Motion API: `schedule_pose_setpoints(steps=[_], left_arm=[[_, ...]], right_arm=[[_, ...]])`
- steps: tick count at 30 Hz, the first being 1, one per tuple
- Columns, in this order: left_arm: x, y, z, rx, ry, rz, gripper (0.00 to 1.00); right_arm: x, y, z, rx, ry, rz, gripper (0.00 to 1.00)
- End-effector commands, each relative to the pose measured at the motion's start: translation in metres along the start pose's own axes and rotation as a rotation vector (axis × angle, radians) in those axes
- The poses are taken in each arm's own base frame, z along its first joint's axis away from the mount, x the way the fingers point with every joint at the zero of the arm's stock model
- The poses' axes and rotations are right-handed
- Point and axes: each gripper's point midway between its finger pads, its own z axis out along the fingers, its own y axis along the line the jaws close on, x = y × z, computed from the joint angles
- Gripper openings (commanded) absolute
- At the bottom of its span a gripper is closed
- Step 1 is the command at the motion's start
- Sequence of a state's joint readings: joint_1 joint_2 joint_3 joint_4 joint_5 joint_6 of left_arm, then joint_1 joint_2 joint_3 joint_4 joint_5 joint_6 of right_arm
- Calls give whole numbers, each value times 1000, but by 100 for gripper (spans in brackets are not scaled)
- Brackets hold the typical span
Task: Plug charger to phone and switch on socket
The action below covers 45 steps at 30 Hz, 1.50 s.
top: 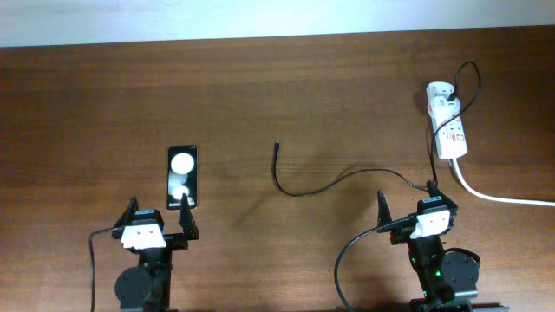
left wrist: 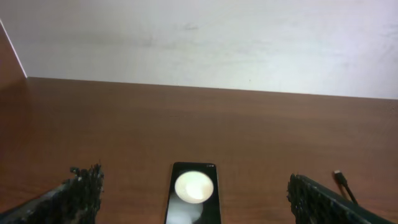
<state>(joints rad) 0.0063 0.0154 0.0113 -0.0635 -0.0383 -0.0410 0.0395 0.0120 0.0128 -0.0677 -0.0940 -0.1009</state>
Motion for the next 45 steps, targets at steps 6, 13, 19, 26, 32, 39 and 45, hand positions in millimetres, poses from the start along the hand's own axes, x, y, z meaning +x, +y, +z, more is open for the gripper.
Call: schedule_pose_setpoints(steps=[6,13,19,26,32,39,45], left_arm=[[-48,-11,-2,55,-29,19,99],[-70,-34,38,164,286,5,99],[-63,-41,65,192,554,-21,99],[-22,-42,99,254,975,93,99],[68,-34,134,234,1171,107,99],[109,-1,140,6,1271,115,100],[134,-1,129,14,1362,111,99]], right_arm=[[2,2,0,-5,2,4,99],[2,2,0,-5,2,4,99],[2,2,0,-5,2,4,99],[2,2,0,-5,2,4,99],[2,2,0,-5,2,4,99],[2,2,0,-5,2,4,99],[2,2,0,-5,2,4,99]])
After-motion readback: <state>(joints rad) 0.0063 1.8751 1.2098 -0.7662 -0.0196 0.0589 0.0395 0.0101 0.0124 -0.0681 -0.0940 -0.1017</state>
